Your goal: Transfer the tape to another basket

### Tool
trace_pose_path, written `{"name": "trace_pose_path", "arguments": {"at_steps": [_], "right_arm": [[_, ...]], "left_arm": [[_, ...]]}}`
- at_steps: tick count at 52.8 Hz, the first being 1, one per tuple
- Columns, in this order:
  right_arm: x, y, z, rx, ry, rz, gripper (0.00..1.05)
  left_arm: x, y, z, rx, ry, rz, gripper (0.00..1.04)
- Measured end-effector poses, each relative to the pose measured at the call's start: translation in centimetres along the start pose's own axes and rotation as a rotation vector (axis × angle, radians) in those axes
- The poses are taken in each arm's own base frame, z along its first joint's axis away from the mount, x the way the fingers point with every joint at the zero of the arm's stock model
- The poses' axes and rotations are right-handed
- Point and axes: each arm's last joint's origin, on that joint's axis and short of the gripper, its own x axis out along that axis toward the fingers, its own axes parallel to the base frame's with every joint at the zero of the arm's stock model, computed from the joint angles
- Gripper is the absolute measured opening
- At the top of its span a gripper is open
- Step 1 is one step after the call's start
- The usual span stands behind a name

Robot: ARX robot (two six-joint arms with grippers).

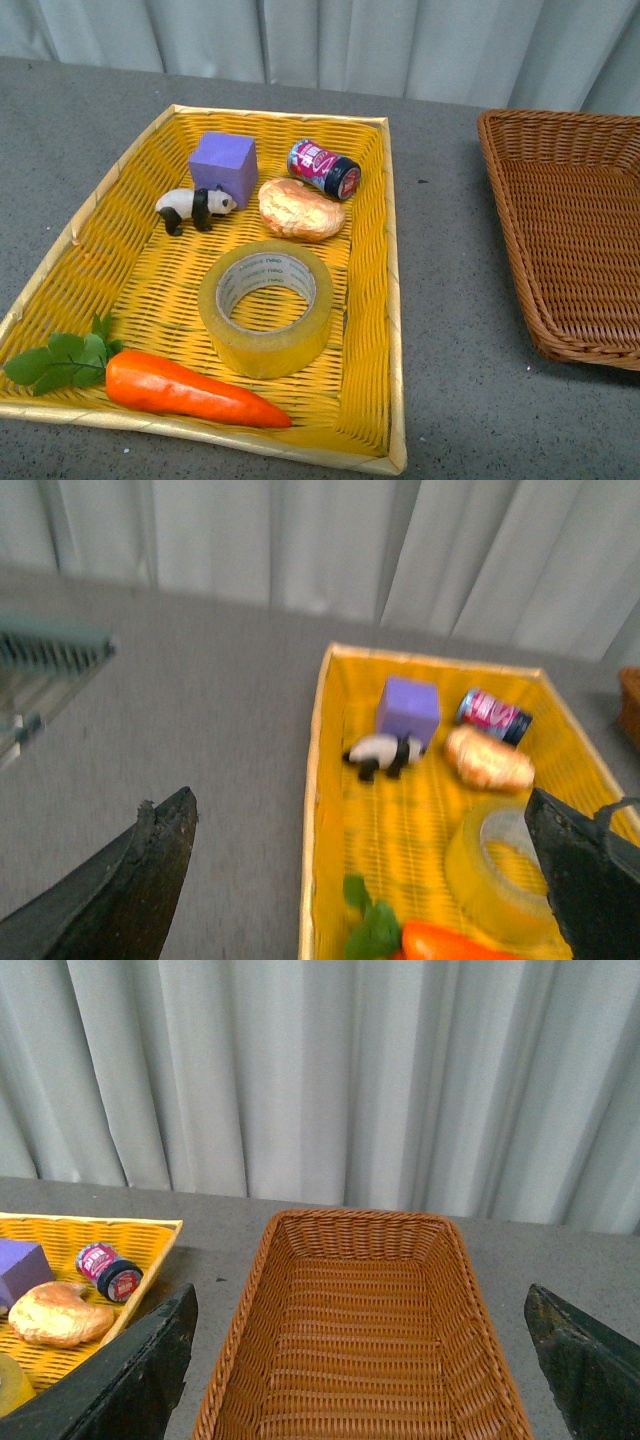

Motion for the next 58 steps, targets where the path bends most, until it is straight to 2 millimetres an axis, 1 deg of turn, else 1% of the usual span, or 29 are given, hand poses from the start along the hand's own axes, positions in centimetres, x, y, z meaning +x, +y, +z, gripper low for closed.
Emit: {"name": "trace_pose_path", "arguments": {"at_steps": [5,6,11,15,16,18,21,30,36,43,58], "right_arm": [[0.0,0.0,0.0,0.000,0.000,0.000,0.96],[0.0,0.0,0.0,0.000,0.000,0.000,0.96],[0.0,0.0,0.0,0.000,0.000,0.000,0.96],[0.0,0.0,0.0,0.000,0.000,0.000,0.96],[0.0,0.0,0.0,0.000,0.000,0.000,0.96],[0.0,0.0,0.0,0.000,0.000,0.000,0.96],[0.0,0.0,0.0,0.000,0.000,0.000,0.96],[0.0,0.0,0.0,0.000,0.000,0.000,0.96],[0.0,0.0,0.0,0.000,0.000,0.000,0.96],[0.0,0.0,0.0,0.000,0.000,0.000,0.96],[0.0,0.0,0.0,0.000,0.000,0.000,0.96]], "left_arm": [[1.2,0.1,-0.4,-0.038,0.089,0.025,0.98],[1.5,0.1,-0.2,-0.051,0.082,0.026,0.98],[4.2,0.0,1.2,-0.138,0.154,-0.011,0.98],[6.2,-0.3,1.5,-0.175,0.214,-0.037,0.98],[6.9,-0.4,1.5,-0.182,0.240,-0.044,0.98],[7.6,-0.5,1.3,-0.185,0.268,-0.044,0.98],[9.2,-0.8,0.7,-0.201,0.356,-0.069,0.98],[12.5,-1.0,-0.9,-0.194,0.494,-0.045,0.98],[13.7,-1.1,-1.9,-0.168,0.544,-0.041,0.98],[14.4,-1.6,-2.4,-0.137,0.577,-0.061,0.98],[15.7,-3.6,-3.6,-0.071,0.624,-0.131,0.98]]}}
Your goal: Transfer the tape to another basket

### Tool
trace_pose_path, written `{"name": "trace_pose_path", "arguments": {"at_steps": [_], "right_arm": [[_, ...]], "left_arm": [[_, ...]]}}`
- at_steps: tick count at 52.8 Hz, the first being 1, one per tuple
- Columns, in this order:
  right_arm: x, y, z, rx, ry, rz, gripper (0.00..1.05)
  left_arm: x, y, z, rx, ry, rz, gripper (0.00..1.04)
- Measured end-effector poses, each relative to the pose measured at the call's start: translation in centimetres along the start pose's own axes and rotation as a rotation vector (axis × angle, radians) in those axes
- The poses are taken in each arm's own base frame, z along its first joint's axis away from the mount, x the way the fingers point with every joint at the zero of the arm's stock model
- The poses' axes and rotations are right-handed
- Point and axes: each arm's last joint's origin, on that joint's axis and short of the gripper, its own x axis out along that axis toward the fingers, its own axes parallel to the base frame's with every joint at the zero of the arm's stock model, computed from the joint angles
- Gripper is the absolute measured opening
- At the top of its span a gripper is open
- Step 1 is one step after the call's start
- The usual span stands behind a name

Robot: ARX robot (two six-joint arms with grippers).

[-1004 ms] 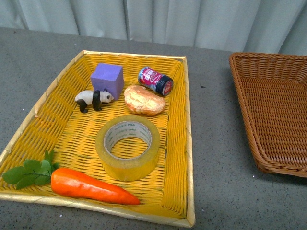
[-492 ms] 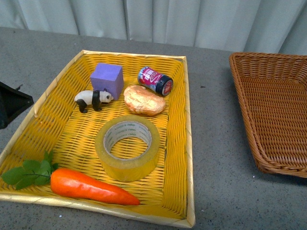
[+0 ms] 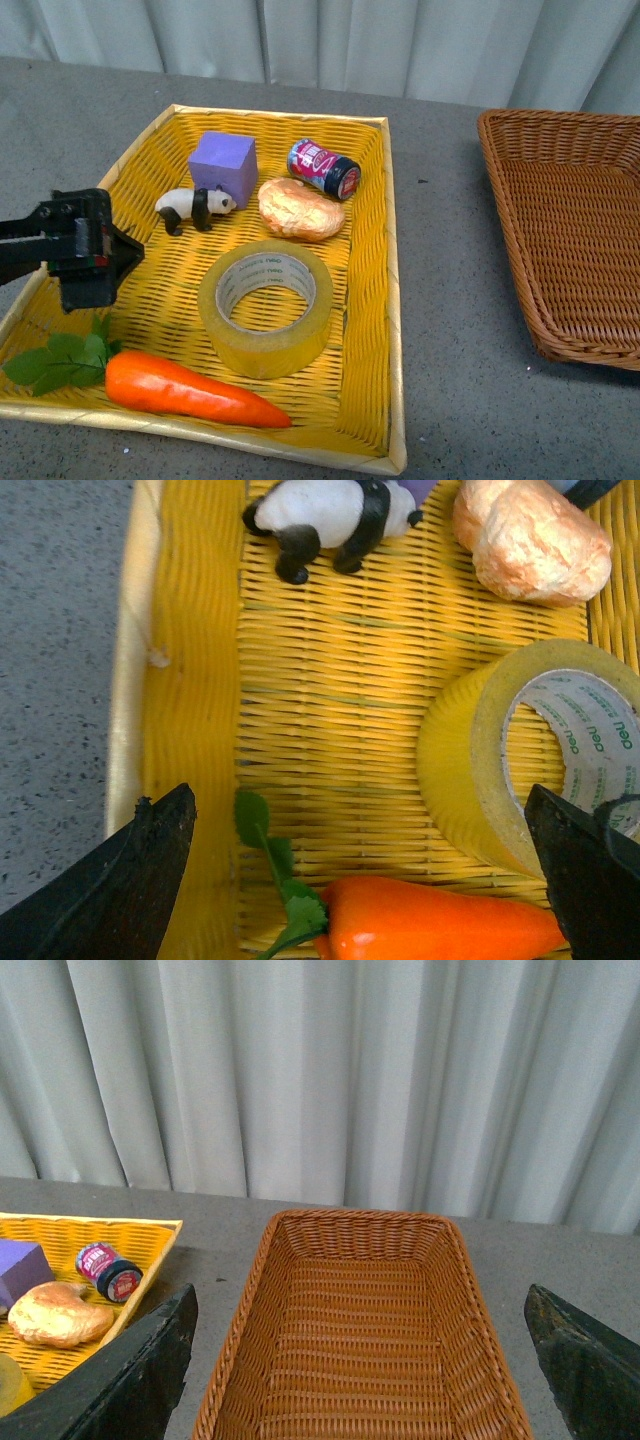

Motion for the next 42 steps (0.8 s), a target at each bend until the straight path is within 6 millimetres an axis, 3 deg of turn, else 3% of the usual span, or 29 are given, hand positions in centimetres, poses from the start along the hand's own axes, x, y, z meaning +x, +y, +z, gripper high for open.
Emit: {"name": "trace_pose_path", "arguments": {"at_steps": [42], "right_arm": [[0.0,0.0,0.0,0.000,0.000,0.000,0.96]], "left_arm": [[4.4,-4.6,-0.3,0.167,0.070,-0.108,0.98]]}}
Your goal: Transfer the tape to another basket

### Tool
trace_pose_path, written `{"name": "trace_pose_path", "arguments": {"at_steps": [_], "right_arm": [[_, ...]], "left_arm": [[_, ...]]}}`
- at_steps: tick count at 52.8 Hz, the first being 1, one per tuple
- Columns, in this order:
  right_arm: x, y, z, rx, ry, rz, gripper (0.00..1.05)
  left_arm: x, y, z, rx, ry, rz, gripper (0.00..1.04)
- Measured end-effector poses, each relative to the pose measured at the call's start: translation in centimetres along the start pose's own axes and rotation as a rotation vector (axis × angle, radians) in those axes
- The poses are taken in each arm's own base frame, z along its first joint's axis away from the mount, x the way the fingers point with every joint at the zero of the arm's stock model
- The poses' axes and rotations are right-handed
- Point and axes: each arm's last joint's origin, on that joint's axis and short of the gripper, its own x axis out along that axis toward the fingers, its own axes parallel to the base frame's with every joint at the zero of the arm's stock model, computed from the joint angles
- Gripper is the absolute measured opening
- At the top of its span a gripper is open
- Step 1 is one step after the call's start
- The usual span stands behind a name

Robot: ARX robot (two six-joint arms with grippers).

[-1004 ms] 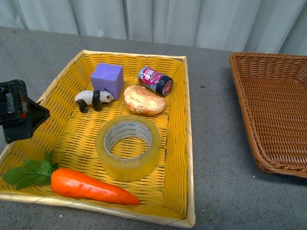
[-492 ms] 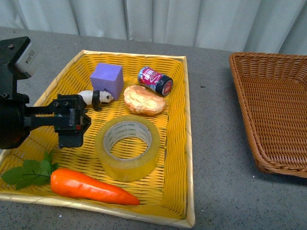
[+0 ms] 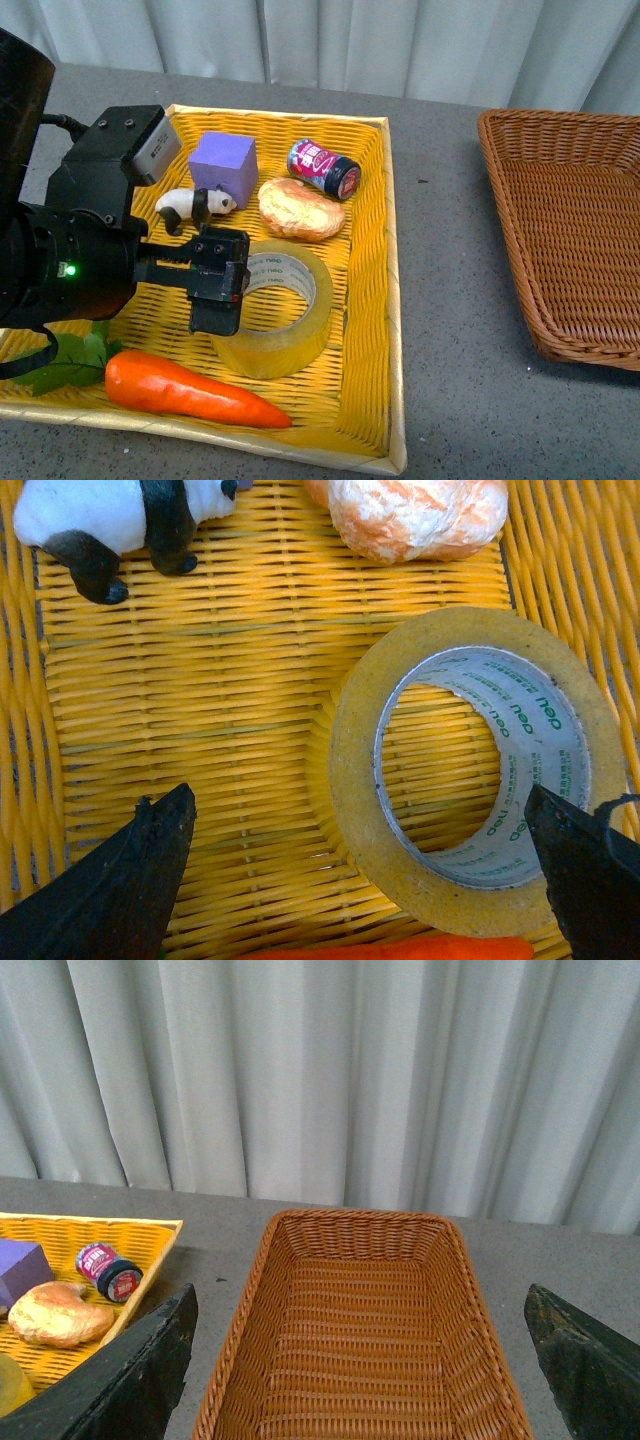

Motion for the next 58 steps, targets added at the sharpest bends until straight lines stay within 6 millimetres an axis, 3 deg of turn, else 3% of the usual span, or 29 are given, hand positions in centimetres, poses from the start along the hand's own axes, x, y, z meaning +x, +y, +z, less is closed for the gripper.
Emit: {"name": "trace_pose_path", "arguments": {"at_steps": [18,36,45,58], "right_arm": [[0.0,0.0,0.0,0.000,0.000,0.000,0.96],[0.0,0.0,0.0,0.000,0.000,0.000,0.96],[0.0,0.0,0.0,0.000,0.000,0.000,0.96],[0.0,0.0,0.0,0.000,0.000,0.000,0.96]], "left_arm": [[1.3,-0.5,-0.2,0.012,0.033,-0.013,0.98],[2.7,0.3,-0.4,0.014,0.063,0.031,0.98],[2.7,0.3,-0.2,0.023,0.050,0.031,0.71],[2.7,0.1,-0.1,0.028,0.056,0.014,0.22]]}}
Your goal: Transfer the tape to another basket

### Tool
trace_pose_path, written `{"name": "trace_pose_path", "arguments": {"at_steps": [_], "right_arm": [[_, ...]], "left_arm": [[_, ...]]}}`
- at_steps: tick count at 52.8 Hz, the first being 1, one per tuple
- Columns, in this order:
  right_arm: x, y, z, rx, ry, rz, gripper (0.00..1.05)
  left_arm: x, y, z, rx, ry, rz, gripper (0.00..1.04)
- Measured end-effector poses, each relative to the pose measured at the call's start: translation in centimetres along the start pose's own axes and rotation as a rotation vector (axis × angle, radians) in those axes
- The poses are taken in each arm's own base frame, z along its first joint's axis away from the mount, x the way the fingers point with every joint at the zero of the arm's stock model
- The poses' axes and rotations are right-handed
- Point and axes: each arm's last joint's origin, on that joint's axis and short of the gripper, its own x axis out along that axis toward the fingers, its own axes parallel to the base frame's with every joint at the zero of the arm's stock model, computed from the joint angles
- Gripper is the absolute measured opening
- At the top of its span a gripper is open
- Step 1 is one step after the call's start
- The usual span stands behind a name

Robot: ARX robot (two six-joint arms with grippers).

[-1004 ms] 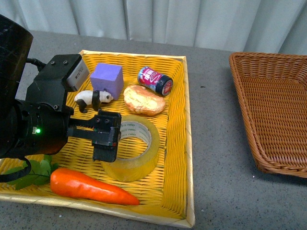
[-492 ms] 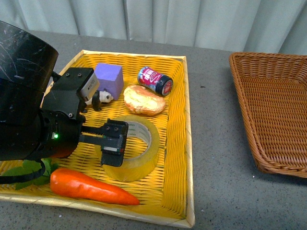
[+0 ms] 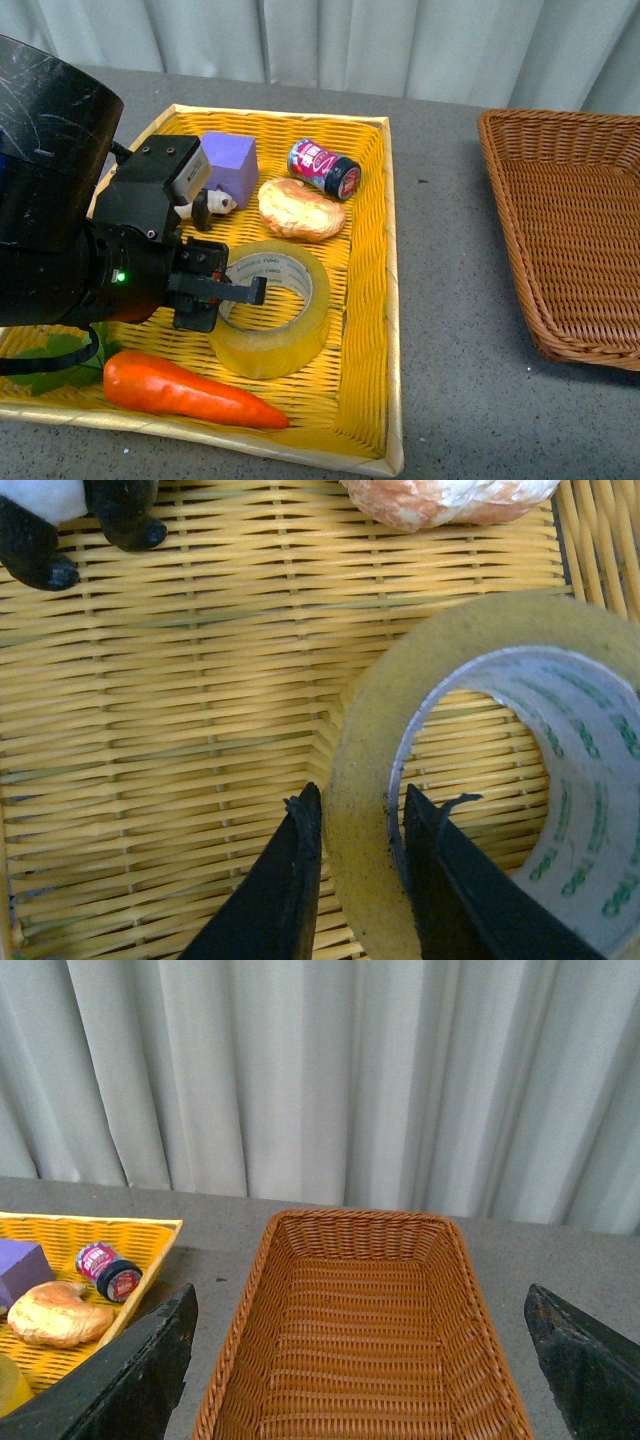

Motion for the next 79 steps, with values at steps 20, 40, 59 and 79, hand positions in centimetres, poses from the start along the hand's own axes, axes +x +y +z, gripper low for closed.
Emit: {"name": "trace_pose_path", "arguments": {"at_steps": [20,40,59,79], "right_arm": [[0.0,0.0,0.0,0.000,0.000,0.000,0.96],[0.0,0.0,0.0,0.000,0.000,0.000,0.96],[0.0,0.0,0.0,0.000,0.000,0.000,0.96],[0.0,0.0,0.0,0.000,0.000,0.000,0.96]], "left_arm": [[-3.5,-1.9,3.8,0.051,-0.153,-0.061,0.16],[-2.0,-10.6,11.1,0.212,-0.327,-0.203,0.16],[-1.7,-14.3,11.9,0.227,-0.385,-0.251,0.16],[-1.6,-14.0,12.1,0.205,-0.386,-0.256,0.15]]}}
